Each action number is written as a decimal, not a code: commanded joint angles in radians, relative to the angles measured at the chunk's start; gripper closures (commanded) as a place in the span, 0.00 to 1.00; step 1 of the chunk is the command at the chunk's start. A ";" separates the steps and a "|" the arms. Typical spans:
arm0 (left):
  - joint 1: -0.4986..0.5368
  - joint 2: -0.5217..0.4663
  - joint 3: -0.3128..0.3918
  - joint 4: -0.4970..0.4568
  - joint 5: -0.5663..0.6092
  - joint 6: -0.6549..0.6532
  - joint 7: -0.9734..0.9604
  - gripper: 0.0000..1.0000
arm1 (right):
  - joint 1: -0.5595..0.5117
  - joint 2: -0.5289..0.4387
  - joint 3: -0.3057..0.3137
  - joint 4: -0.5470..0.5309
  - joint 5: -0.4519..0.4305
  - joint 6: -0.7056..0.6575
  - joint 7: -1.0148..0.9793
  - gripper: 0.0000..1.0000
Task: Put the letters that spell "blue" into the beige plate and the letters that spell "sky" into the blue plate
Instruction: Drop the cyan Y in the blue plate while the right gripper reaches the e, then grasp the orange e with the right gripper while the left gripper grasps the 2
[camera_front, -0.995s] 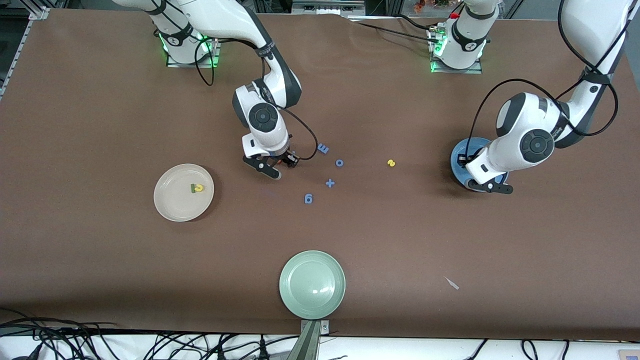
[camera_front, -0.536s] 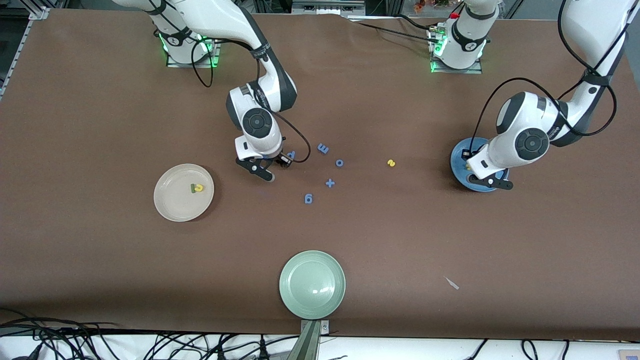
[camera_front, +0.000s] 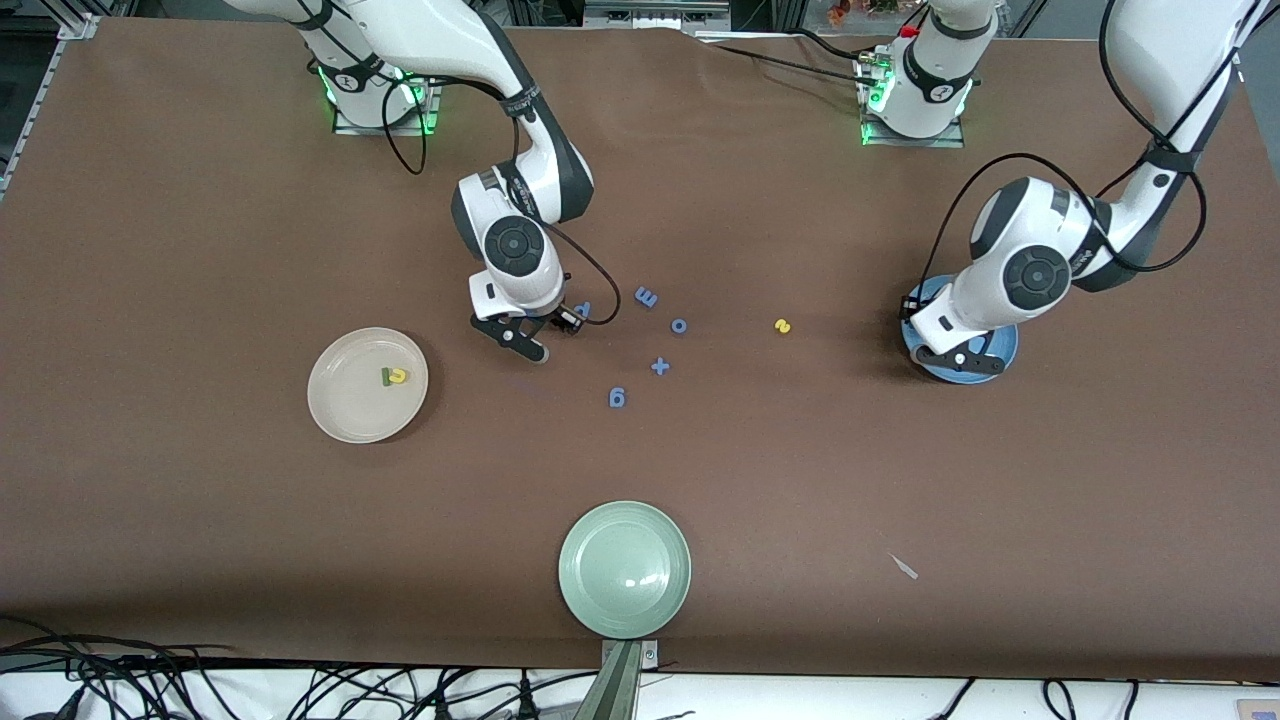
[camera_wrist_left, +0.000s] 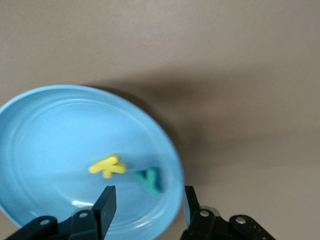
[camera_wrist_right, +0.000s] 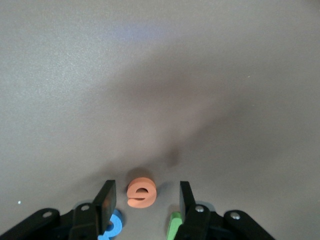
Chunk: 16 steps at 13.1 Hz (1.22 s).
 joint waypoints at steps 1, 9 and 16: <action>0.007 0.014 -0.055 -0.001 -0.004 0.086 -0.129 0.36 | 0.012 0.006 0.001 -0.006 0.008 0.021 0.001 0.40; -0.223 0.134 -0.063 0.073 0.004 0.183 -0.593 0.36 | 0.025 0.032 0.001 -0.001 0.017 0.063 0.011 0.42; -0.288 0.162 -0.040 0.073 0.037 0.209 -0.950 0.36 | 0.031 0.032 0.002 -0.001 0.013 0.063 0.030 0.65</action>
